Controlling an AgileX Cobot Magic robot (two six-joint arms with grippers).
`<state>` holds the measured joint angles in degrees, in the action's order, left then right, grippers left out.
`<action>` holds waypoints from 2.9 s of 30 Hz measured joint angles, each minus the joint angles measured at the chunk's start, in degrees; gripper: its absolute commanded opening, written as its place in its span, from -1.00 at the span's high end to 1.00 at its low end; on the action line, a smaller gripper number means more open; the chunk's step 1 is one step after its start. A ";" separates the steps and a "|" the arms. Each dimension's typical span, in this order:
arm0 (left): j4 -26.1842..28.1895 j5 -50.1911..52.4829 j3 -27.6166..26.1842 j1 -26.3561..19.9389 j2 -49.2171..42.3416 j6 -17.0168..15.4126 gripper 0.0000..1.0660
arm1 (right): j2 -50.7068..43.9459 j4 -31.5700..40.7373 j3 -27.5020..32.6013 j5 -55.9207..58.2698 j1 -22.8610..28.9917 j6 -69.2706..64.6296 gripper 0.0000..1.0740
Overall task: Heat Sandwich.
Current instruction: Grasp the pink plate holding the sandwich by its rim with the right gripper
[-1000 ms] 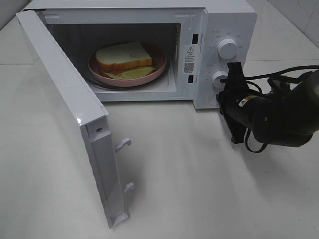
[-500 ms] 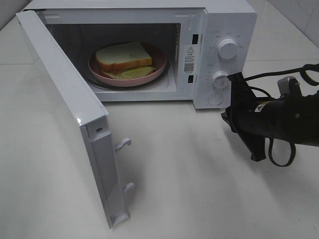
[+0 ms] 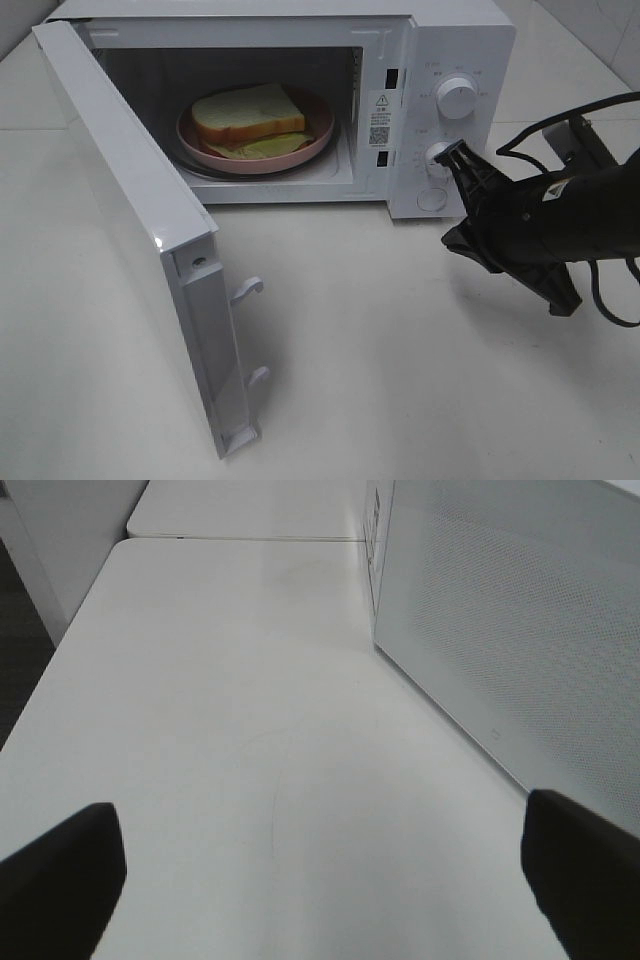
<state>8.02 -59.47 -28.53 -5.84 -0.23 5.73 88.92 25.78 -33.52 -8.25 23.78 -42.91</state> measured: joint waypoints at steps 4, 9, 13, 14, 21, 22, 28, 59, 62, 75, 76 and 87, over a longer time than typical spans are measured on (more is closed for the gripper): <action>0.00 0.00 0.00 0.00 0.00 0.00 -0.94 | -2.98 0.06 0.00 3.95 0.00 4.18 0.83; 0.00 0.00 0.00 0.00 0.00 0.00 -0.94 | -4.70 0.00 -1.09 11.23 0.00 9.22 0.82; 0.00 0.00 0.00 0.00 0.00 0.00 -0.94 | -4.87 0.00 -3.55 17.53 0.00 14.73 0.79; 0.00 0.00 0.00 0.00 0.00 0.00 -0.94 | -4.98 0.00 -4.18 19.08 0.00 15.99 0.79; 0.00 0.00 0.00 0.00 0.00 0.00 -0.94 | -5.04 -0.17 -7.39 26.99 0.00 23.61 0.77; 0.00 0.00 0.00 0.00 0.00 0.00 -0.94 | -5.04 -1.32 -8.59 29.62 0.00 25.38 0.76; 0.00 0.00 0.00 0.00 0.00 0.00 -0.94 | -5.04 -7.45 -12.49 36.84 0.00 28.99 0.74; 0.00 0.00 0.00 0.00 0.00 0.00 -0.94 | -5.10 -16.62 -20.28 52.02 0.00 97.80 0.19; 0.00 0.00 0.00 0.00 0.00 0.00 -0.94 | -5.10 -16.96 -20.28 52.14 0.00 99.75 0.00; 0.00 0.00 0.00 0.00 0.00 0.00 -0.94 | -5.10 -22.75 -20.28 52.14 0.00 101.59 -0.74; 0.00 0.00 0.00 0.00 0.00 0.00 -0.94 | -5.10 -22.75 -20.28 52.14 0.00 101.59 -0.74; 0.00 0.00 0.00 0.00 0.00 0.00 -0.94 | -5.10 -32.60 -20.28 50.82 4.76 102.56 -0.71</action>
<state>8.02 -59.47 -28.53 -5.84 -0.23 5.73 83.82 -6.82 -53.80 42.57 28.53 59.64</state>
